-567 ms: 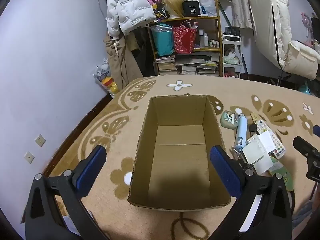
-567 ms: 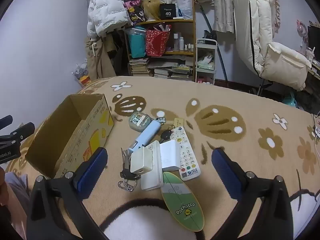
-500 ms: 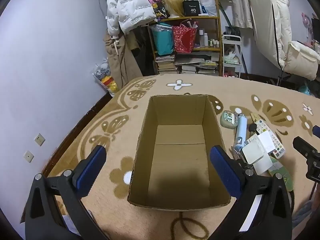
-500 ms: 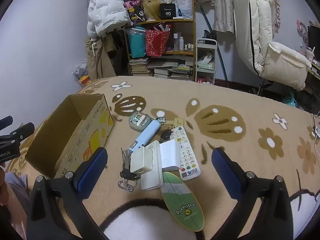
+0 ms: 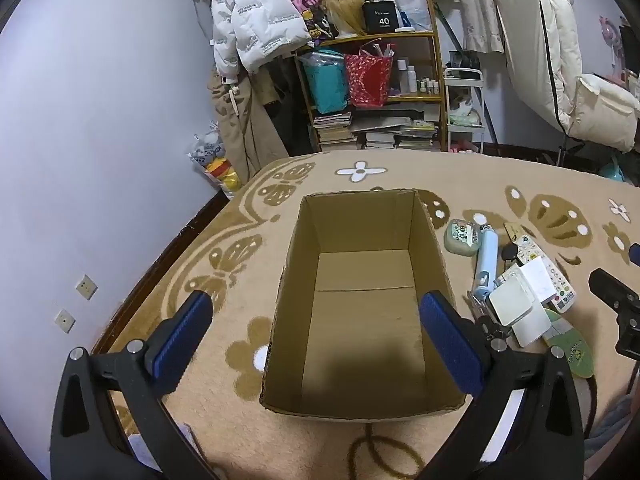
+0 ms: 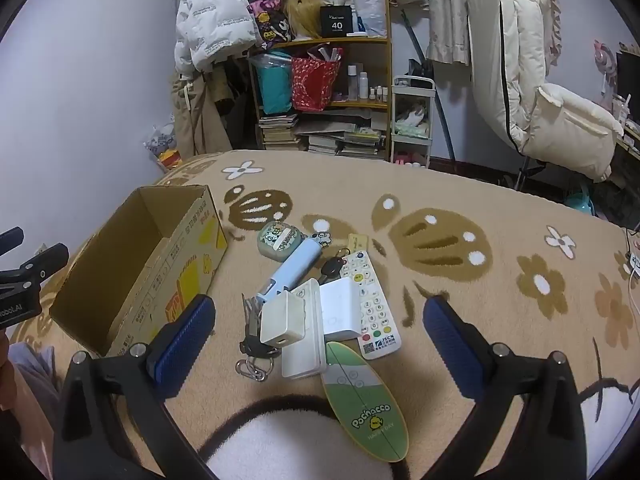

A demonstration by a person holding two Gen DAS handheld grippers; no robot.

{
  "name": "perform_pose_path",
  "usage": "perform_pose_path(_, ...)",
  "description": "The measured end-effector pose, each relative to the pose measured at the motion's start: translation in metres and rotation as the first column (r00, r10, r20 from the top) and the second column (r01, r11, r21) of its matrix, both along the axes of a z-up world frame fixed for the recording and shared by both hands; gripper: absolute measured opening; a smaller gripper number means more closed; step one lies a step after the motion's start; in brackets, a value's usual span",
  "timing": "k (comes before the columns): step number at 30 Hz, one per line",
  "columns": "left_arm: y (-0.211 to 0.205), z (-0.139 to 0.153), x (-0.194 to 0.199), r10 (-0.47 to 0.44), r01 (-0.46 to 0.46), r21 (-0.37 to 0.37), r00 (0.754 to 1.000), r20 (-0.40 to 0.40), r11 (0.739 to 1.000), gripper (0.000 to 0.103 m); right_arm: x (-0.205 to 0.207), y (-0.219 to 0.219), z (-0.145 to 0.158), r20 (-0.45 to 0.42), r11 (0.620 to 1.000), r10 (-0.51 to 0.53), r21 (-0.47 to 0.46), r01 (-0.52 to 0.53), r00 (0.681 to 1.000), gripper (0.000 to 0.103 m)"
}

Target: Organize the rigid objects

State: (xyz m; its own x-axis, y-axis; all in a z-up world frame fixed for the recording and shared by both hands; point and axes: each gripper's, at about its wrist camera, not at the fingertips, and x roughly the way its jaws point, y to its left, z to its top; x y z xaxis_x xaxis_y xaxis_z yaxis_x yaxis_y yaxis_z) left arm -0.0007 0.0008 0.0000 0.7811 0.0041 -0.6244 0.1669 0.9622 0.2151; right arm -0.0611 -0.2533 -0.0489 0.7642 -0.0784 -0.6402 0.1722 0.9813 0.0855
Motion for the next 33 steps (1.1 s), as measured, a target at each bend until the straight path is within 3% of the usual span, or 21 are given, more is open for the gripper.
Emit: perform_pose_path(33, -0.0025, -0.0014, -0.0013, -0.011, 0.011, 0.018, 1.000, -0.011, 1.000, 0.103, 0.0032, 0.0025, -0.0052, -0.015, 1.000, 0.005, -0.005, -0.005, 1.000, 0.103)
